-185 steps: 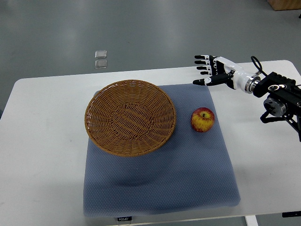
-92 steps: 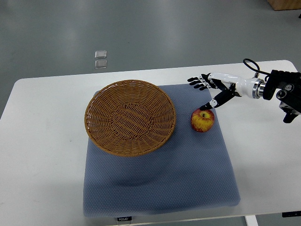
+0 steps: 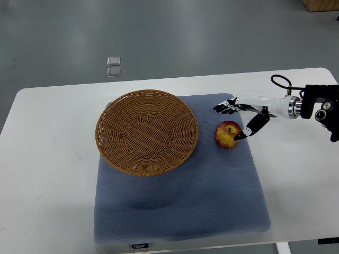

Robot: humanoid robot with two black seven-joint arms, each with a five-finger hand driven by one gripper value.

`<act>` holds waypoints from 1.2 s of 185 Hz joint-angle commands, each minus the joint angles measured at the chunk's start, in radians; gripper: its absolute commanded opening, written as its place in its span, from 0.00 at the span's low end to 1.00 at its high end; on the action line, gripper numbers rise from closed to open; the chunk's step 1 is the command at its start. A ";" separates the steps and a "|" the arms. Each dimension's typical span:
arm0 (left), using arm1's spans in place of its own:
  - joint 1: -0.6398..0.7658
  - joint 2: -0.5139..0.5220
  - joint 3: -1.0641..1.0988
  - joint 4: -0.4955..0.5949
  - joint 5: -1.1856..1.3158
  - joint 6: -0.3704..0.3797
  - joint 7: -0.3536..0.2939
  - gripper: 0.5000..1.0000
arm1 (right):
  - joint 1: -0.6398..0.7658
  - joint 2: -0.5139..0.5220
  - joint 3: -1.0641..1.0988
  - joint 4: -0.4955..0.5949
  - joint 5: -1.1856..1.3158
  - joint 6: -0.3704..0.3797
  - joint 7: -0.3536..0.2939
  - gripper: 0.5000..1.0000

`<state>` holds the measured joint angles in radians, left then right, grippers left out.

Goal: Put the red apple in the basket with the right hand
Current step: 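Move the right hand down toward the red apple beside the basket, then close the right hand's fingers around the red apple, then lift the apple with the right hand and carry it over the basket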

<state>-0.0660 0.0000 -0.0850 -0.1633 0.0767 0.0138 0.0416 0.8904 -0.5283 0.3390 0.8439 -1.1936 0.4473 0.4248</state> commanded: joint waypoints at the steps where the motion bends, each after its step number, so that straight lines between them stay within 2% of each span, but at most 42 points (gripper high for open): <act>1: 0.000 0.000 -0.001 0.002 0.000 0.000 0.001 1.00 | -0.001 0.004 -0.003 0.000 -0.027 -0.009 0.000 0.83; 50: 0.000 0.000 0.001 0.001 0.000 0.000 0.001 1.00 | 0.002 0.007 -0.040 0.000 -0.052 -0.018 0.000 0.83; 54: 0.000 0.000 0.001 -0.001 0.000 0.000 0.001 1.00 | 0.002 0.008 -0.057 0.000 -0.067 -0.041 0.000 0.83; 75: 0.000 0.000 0.001 -0.002 0.000 0.000 0.001 1.00 | 0.002 0.011 -0.071 0.000 -0.086 -0.058 0.002 0.83; 88: 0.000 0.000 0.001 -0.002 0.000 0.000 0.001 1.00 | 0.001 0.013 -0.087 -0.002 -0.101 -0.102 0.002 0.82; 97: 0.000 0.000 0.001 -0.002 0.000 0.000 0.001 1.00 | 0.001 0.013 -0.087 -0.002 -0.101 -0.102 0.002 0.82; 107: 0.000 0.000 0.001 -0.002 0.000 0.000 0.000 1.00 | -0.001 0.013 -0.095 -0.002 -0.103 -0.124 0.000 0.75; 116: 0.000 0.000 0.001 -0.002 0.000 0.000 0.000 1.00 | -0.001 0.013 -0.095 -0.002 -0.103 -0.124 0.000 0.75; 117: 0.000 0.000 0.001 -0.002 0.000 0.000 0.000 1.00 | -0.001 0.013 -0.095 -0.002 -0.103 -0.131 0.000 0.70; 121: 0.000 0.000 0.001 -0.002 0.000 0.000 0.001 1.00 | -0.001 0.013 -0.095 -0.003 -0.103 -0.136 0.002 0.67; 139: 0.000 0.000 0.001 -0.002 0.000 0.000 0.001 1.00 | -0.002 0.013 -0.095 -0.003 -0.104 -0.151 0.000 0.61; 161: 0.000 0.000 0.001 -0.002 0.000 0.000 0.001 1.00 | -0.002 0.013 -0.095 -0.003 -0.104 -0.159 0.002 0.58; 162: 0.000 0.000 0.001 -0.002 0.000 0.000 0.001 1.00 | -0.002 0.013 -0.095 -0.003 -0.104 -0.162 0.003 0.54; 175: 0.000 0.000 0.001 -0.002 0.000 0.000 0.001 1.00 | -0.002 0.013 -0.095 -0.003 -0.104 -0.174 0.005 0.47; 184: 0.000 0.000 0.001 -0.002 0.000 0.000 0.001 1.00 | -0.002 0.013 -0.095 -0.003 -0.104 -0.174 0.005 0.47; 185: 0.000 0.000 0.001 -0.002 0.000 0.000 0.000 1.00 | -0.002 0.014 -0.095 -0.003 -0.104 -0.185 0.017 0.41; 189: 0.000 0.000 0.001 -0.002 0.000 0.000 0.001 1.00 | -0.002 0.014 -0.095 -0.003 -0.104 -0.188 0.023 0.39; 209: 0.000 0.000 -0.001 -0.002 0.000 0.000 0.000 1.00 | 0.002 0.021 -0.095 -0.003 -0.104 -0.203 0.034 0.33; 222: 0.000 0.000 -0.001 -0.002 0.000 0.000 0.000 1.00 | 0.007 0.024 -0.094 -0.003 -0.104 -0.211 0.040 0.33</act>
<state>-0.0660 0.0000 -0.0851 -0.1657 0.0767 0.0138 0.0422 0.8898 -0.5103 0.2438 0.8406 -1.2978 0.2488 0.4557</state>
